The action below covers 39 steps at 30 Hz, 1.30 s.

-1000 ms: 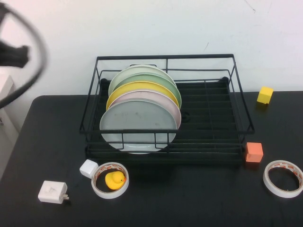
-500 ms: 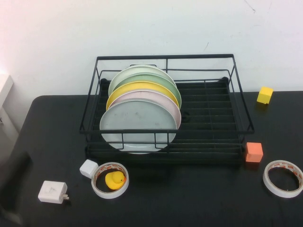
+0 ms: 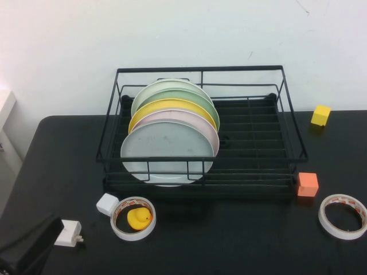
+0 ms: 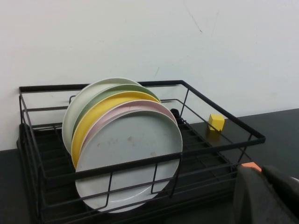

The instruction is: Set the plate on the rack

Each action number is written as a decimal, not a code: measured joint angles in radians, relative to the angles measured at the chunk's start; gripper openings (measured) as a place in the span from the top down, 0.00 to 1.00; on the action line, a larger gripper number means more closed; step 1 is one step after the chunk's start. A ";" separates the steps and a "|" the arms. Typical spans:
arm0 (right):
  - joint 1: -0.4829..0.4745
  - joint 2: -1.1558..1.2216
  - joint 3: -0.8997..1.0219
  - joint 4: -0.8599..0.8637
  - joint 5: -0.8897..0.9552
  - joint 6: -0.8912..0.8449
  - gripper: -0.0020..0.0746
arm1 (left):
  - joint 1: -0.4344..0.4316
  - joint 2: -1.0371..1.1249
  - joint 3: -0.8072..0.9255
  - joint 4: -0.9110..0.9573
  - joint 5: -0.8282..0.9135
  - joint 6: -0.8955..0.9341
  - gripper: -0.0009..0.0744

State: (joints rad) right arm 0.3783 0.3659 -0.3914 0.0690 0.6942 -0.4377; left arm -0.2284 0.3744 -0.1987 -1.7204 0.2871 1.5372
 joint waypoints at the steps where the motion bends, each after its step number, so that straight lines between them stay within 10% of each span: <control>1: 0.000 0.000 0.000 0.000 0.003 0.000 0.97 | 0.000 0.000 0.000 0.000 0.000 0.000 0.99; 39: 0.000 0.000 0.000 0.005 0.009 0.000 0.97 | 0.020 -0.293 0.219 -0.010 -0.316 0.164 0.99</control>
State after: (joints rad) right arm 0.3783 0.3659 -0.3914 0.0737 0.7030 -0.4377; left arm -0.2083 0.0814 0.0202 -1.7305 -0.0287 1.7009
